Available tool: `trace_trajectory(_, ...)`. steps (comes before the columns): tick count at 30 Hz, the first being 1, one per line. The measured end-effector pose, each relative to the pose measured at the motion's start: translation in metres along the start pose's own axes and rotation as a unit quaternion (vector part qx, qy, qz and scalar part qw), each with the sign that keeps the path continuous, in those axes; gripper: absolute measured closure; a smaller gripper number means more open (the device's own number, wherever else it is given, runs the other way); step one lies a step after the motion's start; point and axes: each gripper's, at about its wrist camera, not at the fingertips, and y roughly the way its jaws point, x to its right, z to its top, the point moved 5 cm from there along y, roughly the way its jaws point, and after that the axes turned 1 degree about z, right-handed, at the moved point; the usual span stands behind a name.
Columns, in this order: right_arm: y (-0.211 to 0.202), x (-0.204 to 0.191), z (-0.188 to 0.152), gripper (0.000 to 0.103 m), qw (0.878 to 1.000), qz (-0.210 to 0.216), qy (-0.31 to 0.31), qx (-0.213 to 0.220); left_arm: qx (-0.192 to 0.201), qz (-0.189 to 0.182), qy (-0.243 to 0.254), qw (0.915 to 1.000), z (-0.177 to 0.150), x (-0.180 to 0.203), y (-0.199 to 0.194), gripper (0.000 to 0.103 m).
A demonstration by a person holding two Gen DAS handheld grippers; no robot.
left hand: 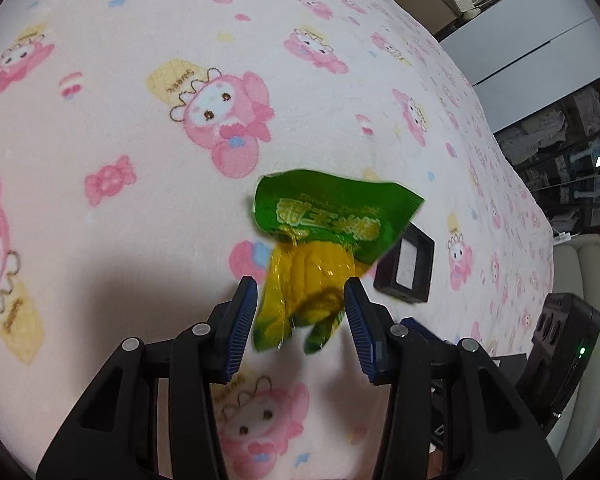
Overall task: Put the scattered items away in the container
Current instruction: 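Close the left gripper on the green-and-yellow snack bag, then lift the snack bag with the left gripper and carry it to the box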
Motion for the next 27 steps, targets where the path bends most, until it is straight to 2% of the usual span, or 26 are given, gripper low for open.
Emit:
trace_trajectory(4, 0.014, -0.007, 0.003, 0.05, 1.0, 0.028, -0.008, -0.008, -0.015, -0.017, -0.012, 0.9997, 0.008, -0.004, 0.018, 0.054)
trace_trajectory(7, 0.026, -0.014, 0.005, 0.045, 0.999, 0.029, -0.023, -0.015, -0.023, -0.028, -0.023, 0.9991, 0.011, -0.006, 0.031, 0.041)
trace_trajectory(11, 0.02, -0.018, 0.004, 0.038, 0.999, 0.039, -0.028, -0.01, -0.031, -0.05, -0.04, 0.9975, 0.011, -0.006, 0.044, 0.039)
trace_trajectory(14, 0.016, -0.022, 0.003, 0.044, 0.998, 0.047, -0.032, -0.006, -0.037, -0.081, -0.032, 0.9956, 0.009, 0.004, 0.043, 0.056)
trace_trajectory(15, 0.015, -0.023, 0.003, 0.053, 0.998, 0.049, -0.034, -0.004, -0.037, -0.079, -0.025, 0.9959, 0.007, 0.008, 0.041, 0.056)
trace_trajectory(19, 0.009, -0.027, 0.001, 0.061, 0.997, 0.059, -0.039, 0.001, -0.031, -0.074, 0.004, 0.9968, -0.001, 0.026, 0.031, 0.057)
trace_trajectory(21, 0.006, -0.029, 0.001, 0.061, 0.997, 0.064, -0.042, 0.004, -0.03, -0.077, 0.018, 0.9964, -0.006, 0.036, 0.025, 0.057)
trace_trajectory(27, -0.038, -0.022, -0.011, 0.061, 0.998, 0.035, -0.046, 0.021, -0.038, -0.105, 0.038, 0.993, -0.029, 0.067, 0.005, 0.057)
